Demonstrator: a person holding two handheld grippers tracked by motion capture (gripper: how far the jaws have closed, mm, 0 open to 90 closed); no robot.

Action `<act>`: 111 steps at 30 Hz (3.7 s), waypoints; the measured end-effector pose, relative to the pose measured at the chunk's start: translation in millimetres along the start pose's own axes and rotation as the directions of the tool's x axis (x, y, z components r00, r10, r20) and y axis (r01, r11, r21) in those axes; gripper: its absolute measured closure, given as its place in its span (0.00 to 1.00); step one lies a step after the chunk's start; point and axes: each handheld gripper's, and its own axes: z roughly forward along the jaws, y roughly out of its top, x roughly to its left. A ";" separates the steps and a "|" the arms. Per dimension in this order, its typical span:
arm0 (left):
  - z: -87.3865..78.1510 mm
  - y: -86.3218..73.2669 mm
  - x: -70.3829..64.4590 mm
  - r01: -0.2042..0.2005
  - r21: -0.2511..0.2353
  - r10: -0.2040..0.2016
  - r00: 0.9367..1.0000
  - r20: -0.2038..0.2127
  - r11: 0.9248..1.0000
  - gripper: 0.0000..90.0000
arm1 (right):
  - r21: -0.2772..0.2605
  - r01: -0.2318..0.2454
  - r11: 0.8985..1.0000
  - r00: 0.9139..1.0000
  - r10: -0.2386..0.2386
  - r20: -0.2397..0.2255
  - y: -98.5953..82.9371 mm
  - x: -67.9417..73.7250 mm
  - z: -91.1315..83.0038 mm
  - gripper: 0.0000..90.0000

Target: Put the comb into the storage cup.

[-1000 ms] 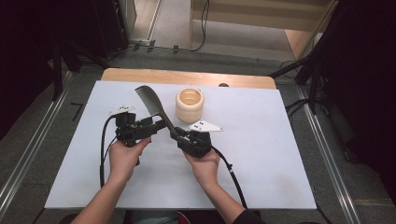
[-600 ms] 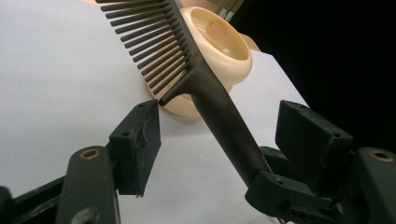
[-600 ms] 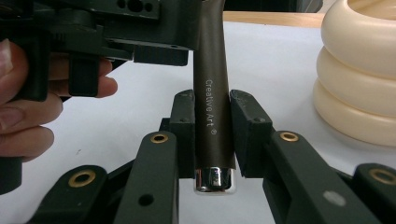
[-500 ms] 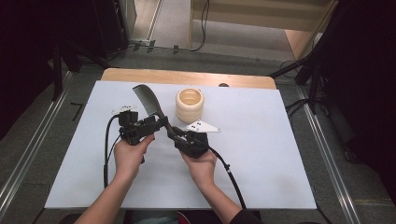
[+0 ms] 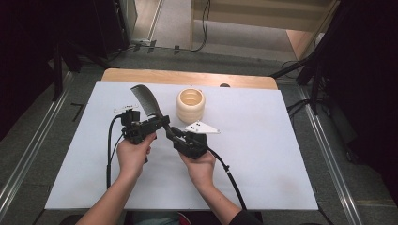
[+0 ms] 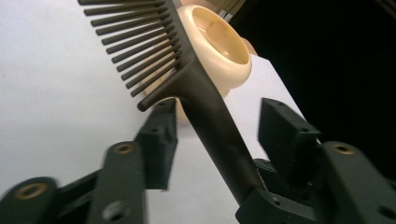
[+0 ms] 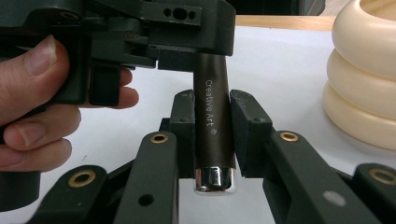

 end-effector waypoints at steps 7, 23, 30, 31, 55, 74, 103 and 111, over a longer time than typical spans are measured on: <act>-0.8 1.1 4.1 0.028 0.007 -0.028 1.000 0.006 1.000 0.66 | -0.002 -0.001 1.000 1.000 0.001 -0.009 -0.2 0.5 0.1 0.78; -4.2 1.9 8.8 0.089 0.012 -0.089 0.994 0.067 0.996 0.76 | 0.029 -0.007 1.000 0.999 0.008 -0.039 0.2 -2.2 2.0 0.78; -4.4 2.1 9.5 0.099 0.024 -0.100 0.991 0.086 0.995 0.78 | 0.046 0.004 0.999 0.999 -0.001 -0.052 1.1 -4.4 1.9 0.78; -4.3 2.0 9.6 0.107 0.025 -0.109 0.990 0.091 0.994 0.78 | 0.052 0.000 0.999 0.998 0.003 -0.056 1.1 -4.9 1.9 0.78; -7.4 6.8 9.3 0.076 0.025 -0.078 0.993 0.092 0.997 0.81 | 0.131 0.082 0.988 0.993 -0.071 -0.091 11.6 -8.4 -3.6 0.52; -8.9 8.9 12.1 0.047 0.032 -0.049 0.996 0.070 0.998 0.81 | 0.145 0.123 0.982 0.988 -0.108 -0.108 5.9 -23.7 -10.8 0.35; -8.7 9.5 16.8 0.025 0.060 -0.031 0.996 0.086 0.998 0.81 | 0.178 0.150 0.972 0.983 -0.128 -0.131 -3.9 -39.1 -33.9 0.31; -8.5 9.1 18.6 0.015 0.080 -0.023 0.995 0.097 0.997 0.81 | 0.182 0.160 0.970 0.982 -0.138 -0.127 -5.3 -45.1 -40.4 0.31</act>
